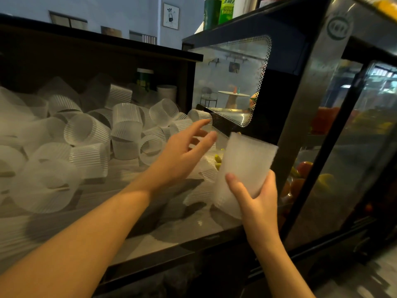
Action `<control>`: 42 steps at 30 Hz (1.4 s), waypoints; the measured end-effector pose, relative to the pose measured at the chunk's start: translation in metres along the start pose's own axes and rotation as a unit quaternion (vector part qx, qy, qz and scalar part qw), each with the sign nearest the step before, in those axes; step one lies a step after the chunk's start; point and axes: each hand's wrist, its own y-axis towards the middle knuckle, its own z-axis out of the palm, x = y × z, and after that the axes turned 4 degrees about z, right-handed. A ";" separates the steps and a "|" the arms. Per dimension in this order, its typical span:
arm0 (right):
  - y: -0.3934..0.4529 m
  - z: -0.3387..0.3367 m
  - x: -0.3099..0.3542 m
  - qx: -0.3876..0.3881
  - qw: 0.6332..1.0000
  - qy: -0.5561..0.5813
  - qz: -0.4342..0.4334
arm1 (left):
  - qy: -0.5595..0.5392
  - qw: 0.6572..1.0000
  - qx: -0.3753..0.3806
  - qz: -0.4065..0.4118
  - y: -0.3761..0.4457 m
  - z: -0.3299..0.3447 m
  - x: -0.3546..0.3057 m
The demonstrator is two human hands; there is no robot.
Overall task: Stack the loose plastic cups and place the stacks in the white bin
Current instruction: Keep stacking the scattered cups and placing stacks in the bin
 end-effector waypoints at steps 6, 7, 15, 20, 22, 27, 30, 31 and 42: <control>-0.004 -0.009 0.002 -0.008 1.000 0.002 0.019 | 0.153 0.987 0.038 -0.040 -0.008 0.010 0.033; -0.004 -0.010 0.002 -0.008 1.000 -0.005 0.021 | 0.163 0.984 0.050 -0.041 -0.007 0.013 0.034; -0.006 -0.009 0.002 -0.011 0.999 0.011 0.041 | 0.220 0.973 0.039 -0.053 0.006 0.041 0.026; -0.007 -0.010 0.004 -0.008 0.998 0.027 0.047 | 0.261 0.963 0.043 -0.048 0.009 0.044 0.032; -0.007 -0.010 0.004 -0.007 0.999 0.026 0.047 | 0.212 0.975 0.029 -0.058 0.009 0.043 0.038; -0.007 -0.010 0.002 -0.009 0.999 0.020 0.046 | 0.144 0.985 -0.023 -0.092 0.006 0.034 0.044; -0.007 -0.011 0.001 -0.006 0.999 0.018 0.051 | 0.104 0.988 -0.047 -0.108 0.004 0.025 0.044; -0.007 -0.011 0.002 -0.004 0.999 0.016 0.052 | 0.078 0.989 -0.060 -0.114 0.004 0.021 0.042; 0.003 -0.011 0.006 0.076 0.991 0.004 0.109 | -0.282 0.938 -0.161 -0.124 0.010 -0.034 0.014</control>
